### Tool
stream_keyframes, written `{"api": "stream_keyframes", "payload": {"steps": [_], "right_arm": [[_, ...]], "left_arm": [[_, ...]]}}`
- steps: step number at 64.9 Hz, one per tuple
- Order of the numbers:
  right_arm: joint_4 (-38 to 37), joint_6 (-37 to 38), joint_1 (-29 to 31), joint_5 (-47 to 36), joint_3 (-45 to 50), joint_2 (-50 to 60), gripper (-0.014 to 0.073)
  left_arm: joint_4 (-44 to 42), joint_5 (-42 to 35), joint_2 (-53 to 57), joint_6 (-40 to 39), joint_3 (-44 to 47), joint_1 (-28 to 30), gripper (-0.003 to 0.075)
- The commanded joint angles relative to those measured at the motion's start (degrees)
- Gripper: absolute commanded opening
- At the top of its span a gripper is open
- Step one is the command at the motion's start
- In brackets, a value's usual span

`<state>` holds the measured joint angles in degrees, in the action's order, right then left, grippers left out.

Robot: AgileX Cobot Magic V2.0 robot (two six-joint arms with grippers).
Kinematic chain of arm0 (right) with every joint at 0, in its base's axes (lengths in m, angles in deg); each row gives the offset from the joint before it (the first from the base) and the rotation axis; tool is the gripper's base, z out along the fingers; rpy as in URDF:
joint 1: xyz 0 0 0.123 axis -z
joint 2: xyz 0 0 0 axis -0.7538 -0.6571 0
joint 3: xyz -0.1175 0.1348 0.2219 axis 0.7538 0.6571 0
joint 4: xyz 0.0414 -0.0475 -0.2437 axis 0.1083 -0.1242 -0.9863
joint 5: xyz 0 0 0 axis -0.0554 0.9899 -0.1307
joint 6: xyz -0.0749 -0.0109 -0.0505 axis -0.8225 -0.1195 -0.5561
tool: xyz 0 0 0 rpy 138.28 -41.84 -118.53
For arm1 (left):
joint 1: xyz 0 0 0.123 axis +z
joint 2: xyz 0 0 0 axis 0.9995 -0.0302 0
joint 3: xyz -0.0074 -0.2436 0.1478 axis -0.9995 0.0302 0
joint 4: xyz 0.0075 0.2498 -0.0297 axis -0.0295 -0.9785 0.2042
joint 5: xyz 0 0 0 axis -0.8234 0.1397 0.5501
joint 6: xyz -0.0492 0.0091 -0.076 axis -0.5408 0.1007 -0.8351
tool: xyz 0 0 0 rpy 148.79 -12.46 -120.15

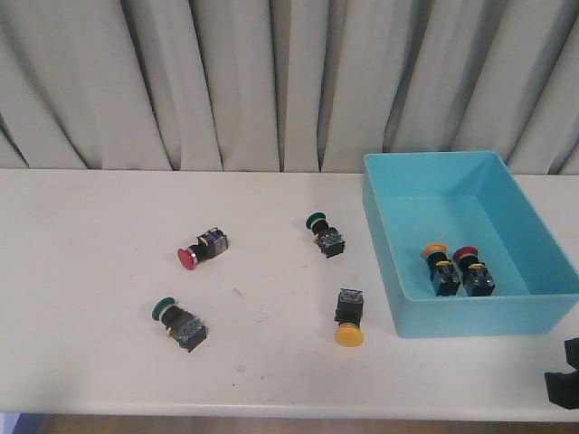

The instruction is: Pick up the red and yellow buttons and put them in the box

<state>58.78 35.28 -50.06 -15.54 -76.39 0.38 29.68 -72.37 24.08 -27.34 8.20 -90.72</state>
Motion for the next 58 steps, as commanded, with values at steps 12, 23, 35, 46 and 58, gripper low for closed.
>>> {"api": "stream_keyframes", "payload": {"steps": [12, 23, 35, 46, 58], "right_arm": [[0.23, -0.39, 0.34, -2.52, -1.60, 0.25, -0.0006], [0.23, -0.39, 0.34, -2.52, -1.60, 0.25, -0.0006], [0.23, -0.39, 0.34, -2.52, -1.60, 0.25, -0.0006], [0.23, -0.39, 0.34, -2.52, -1.60, 0.25, -0.0006], [0.23, -0.39, 0.34, -2.57, -1.60, 0.25, -0.0006]], "left_arm": [[-3.14, -3.45, 0.88, -0.45, 2.86, 0.17, -0.0008], [-3.12, -3.66, 0.88, 1.09, 2.86, 0.17, -0.0008], [-2.06, -4.80, 0.88, 1.09, 2.86, 0.17, -0.0008], [-1.13, -6.41, 0.88, 1.09, 2.86, 0.17, -0.0008], [-1.09, -6.36, 0.88, 1.87, 2.86, 0.17, -0.0008]]}}
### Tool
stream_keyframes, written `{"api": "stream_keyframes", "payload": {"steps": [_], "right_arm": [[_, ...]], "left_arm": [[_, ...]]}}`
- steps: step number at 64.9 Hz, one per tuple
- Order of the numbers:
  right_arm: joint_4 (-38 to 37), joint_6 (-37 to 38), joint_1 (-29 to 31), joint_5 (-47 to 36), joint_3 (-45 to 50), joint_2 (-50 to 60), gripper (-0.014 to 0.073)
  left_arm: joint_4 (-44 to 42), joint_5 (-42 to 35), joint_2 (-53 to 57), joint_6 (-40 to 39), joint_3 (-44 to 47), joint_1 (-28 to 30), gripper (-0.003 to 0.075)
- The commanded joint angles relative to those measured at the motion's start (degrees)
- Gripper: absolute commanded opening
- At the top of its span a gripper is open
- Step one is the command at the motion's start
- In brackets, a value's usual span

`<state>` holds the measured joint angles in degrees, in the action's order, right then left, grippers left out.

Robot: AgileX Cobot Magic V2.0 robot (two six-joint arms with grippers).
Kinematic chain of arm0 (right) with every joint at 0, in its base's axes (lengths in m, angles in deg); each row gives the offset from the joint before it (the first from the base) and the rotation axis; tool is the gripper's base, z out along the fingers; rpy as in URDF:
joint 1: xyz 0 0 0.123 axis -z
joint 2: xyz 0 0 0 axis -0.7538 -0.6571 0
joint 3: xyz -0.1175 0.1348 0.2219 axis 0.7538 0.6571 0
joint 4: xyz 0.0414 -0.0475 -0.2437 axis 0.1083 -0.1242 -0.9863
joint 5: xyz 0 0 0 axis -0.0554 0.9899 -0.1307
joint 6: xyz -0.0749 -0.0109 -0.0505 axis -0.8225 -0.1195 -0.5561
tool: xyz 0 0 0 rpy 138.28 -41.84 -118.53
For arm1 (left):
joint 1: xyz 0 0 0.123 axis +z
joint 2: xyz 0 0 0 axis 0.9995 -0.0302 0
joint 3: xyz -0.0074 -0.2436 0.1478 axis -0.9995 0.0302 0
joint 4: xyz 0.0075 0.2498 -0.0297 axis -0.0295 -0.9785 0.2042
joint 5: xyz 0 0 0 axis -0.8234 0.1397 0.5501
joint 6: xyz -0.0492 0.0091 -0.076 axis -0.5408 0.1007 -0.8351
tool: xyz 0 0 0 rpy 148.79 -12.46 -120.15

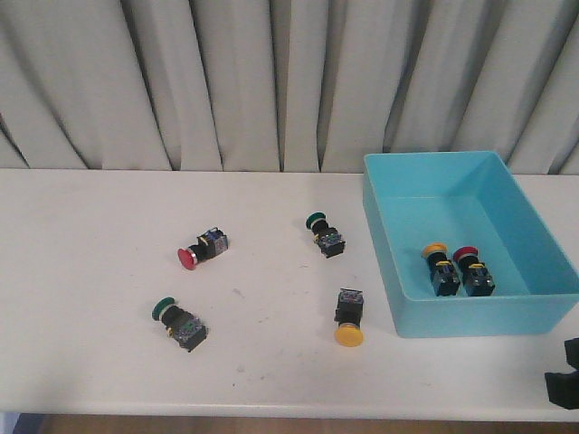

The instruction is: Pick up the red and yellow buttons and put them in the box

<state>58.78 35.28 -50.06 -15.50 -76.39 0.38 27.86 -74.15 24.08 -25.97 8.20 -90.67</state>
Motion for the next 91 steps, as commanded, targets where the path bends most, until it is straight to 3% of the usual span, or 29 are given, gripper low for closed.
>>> {"api": "stream_keyframes", "payload": {"steps": [1, 91], "right_arm": [[0.23, -0.39, 0.34, -2.62, -1.60, 0.25, -0.0006], [0.23, -0.39, 0.34, -2.57, -1.60, 0.25, -0.0006]], "left_arm": [[0.73, -4.58, 0.88, 0.68, 2.86, 0.12, -0.0008], [2.60, -2.92, 0.82, 1.16, 2.79, 0.12, -0.0007]]}}
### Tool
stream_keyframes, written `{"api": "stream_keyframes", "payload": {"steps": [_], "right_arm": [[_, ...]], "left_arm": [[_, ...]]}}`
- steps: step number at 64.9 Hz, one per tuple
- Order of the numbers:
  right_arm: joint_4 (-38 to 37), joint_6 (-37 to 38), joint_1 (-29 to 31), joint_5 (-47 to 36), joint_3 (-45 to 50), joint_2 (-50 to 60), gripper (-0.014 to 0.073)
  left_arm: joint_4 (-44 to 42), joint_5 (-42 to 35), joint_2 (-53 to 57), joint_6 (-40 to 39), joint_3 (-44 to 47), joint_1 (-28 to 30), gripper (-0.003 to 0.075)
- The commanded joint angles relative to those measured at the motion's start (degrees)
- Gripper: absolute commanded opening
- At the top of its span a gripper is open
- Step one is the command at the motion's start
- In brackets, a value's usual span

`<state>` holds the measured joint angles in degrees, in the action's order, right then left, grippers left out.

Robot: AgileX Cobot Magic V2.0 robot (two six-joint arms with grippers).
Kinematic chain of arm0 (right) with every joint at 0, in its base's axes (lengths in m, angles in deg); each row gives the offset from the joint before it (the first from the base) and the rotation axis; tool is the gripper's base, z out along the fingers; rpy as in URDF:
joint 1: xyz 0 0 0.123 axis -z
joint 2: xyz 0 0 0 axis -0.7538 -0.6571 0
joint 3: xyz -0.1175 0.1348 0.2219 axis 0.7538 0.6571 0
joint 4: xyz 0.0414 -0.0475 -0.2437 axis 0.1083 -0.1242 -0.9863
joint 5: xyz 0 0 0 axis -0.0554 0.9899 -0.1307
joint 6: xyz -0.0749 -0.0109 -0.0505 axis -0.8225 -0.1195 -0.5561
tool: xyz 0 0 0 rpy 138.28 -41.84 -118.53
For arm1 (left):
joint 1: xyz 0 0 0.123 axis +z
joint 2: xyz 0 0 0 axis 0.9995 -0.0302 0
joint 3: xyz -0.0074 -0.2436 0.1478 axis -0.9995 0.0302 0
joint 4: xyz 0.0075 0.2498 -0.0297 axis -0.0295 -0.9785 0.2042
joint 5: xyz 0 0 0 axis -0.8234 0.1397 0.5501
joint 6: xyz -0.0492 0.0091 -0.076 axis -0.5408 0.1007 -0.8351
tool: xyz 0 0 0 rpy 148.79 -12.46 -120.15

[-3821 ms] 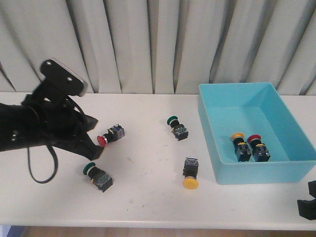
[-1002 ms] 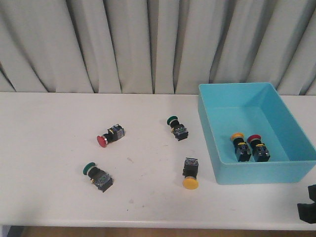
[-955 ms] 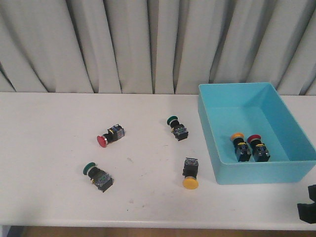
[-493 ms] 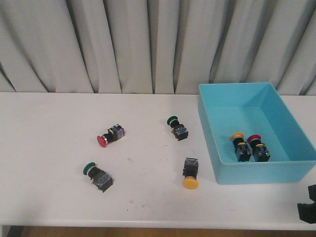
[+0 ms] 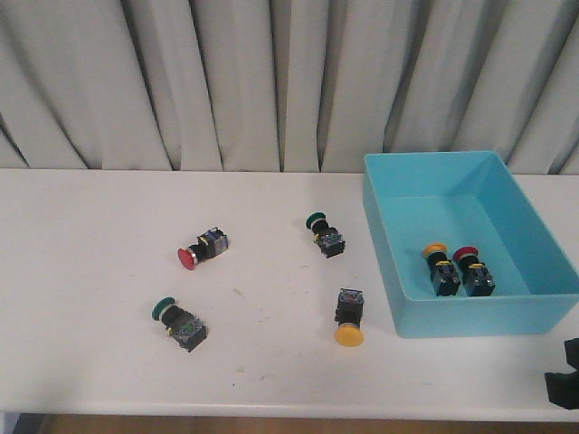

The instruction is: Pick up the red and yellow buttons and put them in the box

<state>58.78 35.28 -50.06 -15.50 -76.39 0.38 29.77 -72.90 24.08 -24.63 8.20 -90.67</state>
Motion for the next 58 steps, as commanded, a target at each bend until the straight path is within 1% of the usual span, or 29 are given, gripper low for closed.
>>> {"api": "stream_keyframes", "payload": {"steps": [1, 4, 7, 14, 19, 24, 32, 39, 44, 48, 51, 58], "right_arm": [[0.23, -0.39, 0.34, -2.57, -1.60, 0.25, -0.0006], [0.09, -0.58, 0.34, -2.88, -1.41, 1.04, -0.0006], [-1.89, -0.88, 0.37, -4.74, -0.83, 3.17, -0.0005], [-2.84, -1.63, 0.37, -15.52, 4.47, 10.05, -0.0004], [-3.24, -3.22, 0.37, -24.20, 10.79, 17.32, -0.0004], [-3.19, -3.74, 0.37, -31.02, 16.84, 24.33, -0.0004], [-2.72, -3.68, 0.37, -39.28, 26.08, 34.60, -0.0004], [-2.72, -2.84, 0.37, -42.72, 32.07, 41.29, -0.0003], [-2.72, -2.22, 0.37, -43.82, 34.78, 44.12, -0.0003], [-2.72, -2.17, 0.37, -45.17, 36.36, 44.15, -0.0003], [-2.72, -2.13, 0.37, -43.64, 36.30, 44.21, -0.0003], [-2.72, -2.13, 0.37, -43.69, 36.25, 44.09, -0.0003]], "left_arm": [[0.68, -4.16, 0.82, -0.18, 2.79, 0.12, -0.0007], [0.68, -4.16, 0.82, -0.18, 2.79, 0.12, -0.0007], [0.68, -4.16, 0.82, -0.18, 2.79, 0.12, -0.0007], [0.68, -4.16, 0.82, -0.18, 2.79, 0.12, -0.0007], [0.68, -4.16, 0.82, -0.18, 2.79, 0.12, -0.0007], [0.68, -4.16, 0.82, -0.18, 2.79, 0.12, -0.0007], [0.68, -4.16, 0.82, -0.18, 2.79, 0.12, -0.0007], [0.68, -4.16, 0.82, -0.18, 2.79, 0.12, -0.0007], [0.68, -4.16, 0.82, -0.18, 2.79, 0.12, -0.0007], [0.68, -4.16, 0.82, -0.18, 2.79, 0.12, -0.0007], [0.68, -4.16, 0.82, -0.18, 2.79, 0.12, -0.0007], [0.68, -4.16, 0.82, -0.18, 2.79, 0.12, -0.0007]]}}
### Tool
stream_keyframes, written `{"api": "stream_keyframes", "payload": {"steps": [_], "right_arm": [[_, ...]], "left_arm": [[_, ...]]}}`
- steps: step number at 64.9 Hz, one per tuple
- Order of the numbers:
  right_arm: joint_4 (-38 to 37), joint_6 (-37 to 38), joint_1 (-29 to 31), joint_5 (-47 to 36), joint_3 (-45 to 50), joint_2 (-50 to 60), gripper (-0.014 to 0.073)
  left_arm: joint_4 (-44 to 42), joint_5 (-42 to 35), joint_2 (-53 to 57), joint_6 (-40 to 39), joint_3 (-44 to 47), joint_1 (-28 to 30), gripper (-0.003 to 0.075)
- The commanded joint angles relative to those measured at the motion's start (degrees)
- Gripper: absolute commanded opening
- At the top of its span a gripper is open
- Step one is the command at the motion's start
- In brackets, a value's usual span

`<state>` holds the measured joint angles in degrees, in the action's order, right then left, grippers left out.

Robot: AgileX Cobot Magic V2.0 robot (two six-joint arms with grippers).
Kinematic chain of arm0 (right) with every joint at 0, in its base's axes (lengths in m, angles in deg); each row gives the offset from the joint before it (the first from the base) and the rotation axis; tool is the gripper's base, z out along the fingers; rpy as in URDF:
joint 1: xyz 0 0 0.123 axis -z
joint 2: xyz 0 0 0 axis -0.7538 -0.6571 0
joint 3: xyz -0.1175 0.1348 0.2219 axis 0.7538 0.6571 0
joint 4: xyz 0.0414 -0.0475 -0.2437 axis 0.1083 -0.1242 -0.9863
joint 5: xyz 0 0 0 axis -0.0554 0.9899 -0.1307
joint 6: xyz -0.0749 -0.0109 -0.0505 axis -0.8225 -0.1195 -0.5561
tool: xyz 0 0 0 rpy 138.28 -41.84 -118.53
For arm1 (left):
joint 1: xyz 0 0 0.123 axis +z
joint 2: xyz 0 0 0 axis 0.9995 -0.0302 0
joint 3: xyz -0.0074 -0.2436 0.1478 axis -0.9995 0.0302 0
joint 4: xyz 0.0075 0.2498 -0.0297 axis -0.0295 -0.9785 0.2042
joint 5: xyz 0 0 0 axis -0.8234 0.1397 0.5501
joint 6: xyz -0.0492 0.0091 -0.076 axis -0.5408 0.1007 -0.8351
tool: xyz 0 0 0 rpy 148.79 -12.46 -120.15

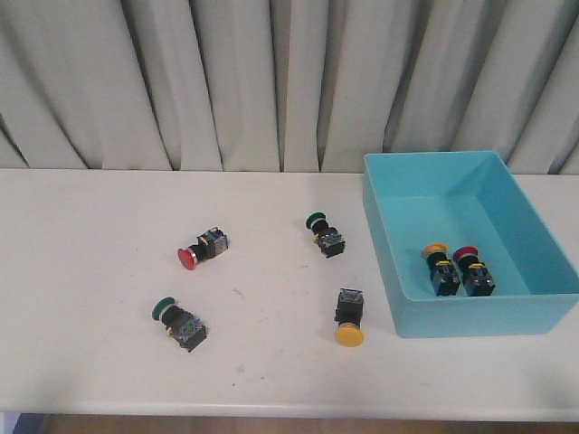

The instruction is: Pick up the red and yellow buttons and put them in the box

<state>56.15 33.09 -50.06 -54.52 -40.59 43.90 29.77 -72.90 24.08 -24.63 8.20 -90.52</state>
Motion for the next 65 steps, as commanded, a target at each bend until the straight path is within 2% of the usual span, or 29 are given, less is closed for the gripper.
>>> {"api": "stream_keyframes", "payload": {"steps": [1, 12, 25, 65], "right_arm": [[-0.08, 0.06, 0.37, -4.67, 0.46, 0.48, -0.0003], [0.05, 0.42, 0.37, -4.92, 0.46, 0.49, -0.0003], [-5.80, 9.38, 0.37, -6.16, 0.53, 0.49, -0.0003], [-5.72, 10.69, 0.37, -7.66, 0.53, 0.49, -0.0003]], "left_arm": [[0.68, -4.16, 0.82, -0.18, 2.79, -0.03, -0.0007], [0.68, -4.16, 0.82, -0.18, 2.79, -0.03, -0.0007], [0.68, -4.16, 0.82, -0.18, 2.79, -0.03, -0.0007], [0.68, -4.16, 0.82, -0.18, 2.79, -0.03, -0.0007]]}}
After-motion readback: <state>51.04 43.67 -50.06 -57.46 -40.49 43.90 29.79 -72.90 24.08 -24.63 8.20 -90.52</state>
